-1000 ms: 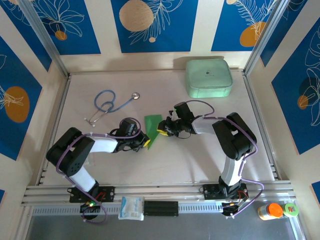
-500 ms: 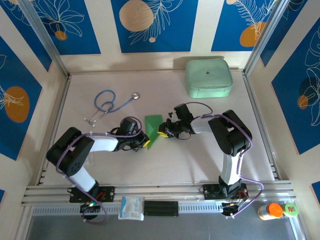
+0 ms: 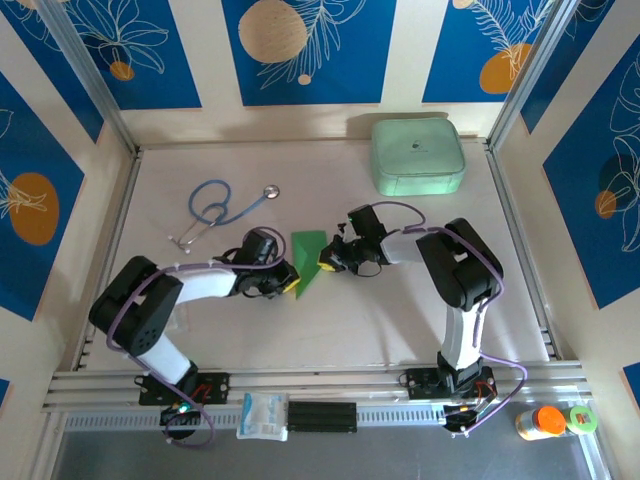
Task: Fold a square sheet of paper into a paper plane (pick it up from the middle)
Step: Fold the wing for the fifth time at the center of the table.
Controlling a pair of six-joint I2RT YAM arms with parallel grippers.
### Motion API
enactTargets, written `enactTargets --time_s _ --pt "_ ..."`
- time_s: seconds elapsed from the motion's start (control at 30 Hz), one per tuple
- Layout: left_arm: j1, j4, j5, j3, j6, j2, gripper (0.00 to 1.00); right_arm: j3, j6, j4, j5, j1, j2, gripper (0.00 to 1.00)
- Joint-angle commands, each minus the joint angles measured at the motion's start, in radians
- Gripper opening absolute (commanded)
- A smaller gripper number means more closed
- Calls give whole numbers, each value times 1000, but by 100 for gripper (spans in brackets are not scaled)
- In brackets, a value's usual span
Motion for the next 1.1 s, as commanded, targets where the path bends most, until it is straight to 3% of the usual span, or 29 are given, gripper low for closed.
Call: enactTargets --time_s 0.0,0.47,0.7,1.07 --pt "-18 -143 -71 101 232 -79 21 -37 3 -39 85 -3 -105 3" --pt "-185 17 -170 134 900 -48 53 -127 176 -189 381 18 -312 3" --pt "-212 127 -108 140 1112 50 56 -96 252 -269 371 15 -313 2" --pt "-241 180 -85 152 1261 156 55 -79 316 -295 307 -1 -281 2"
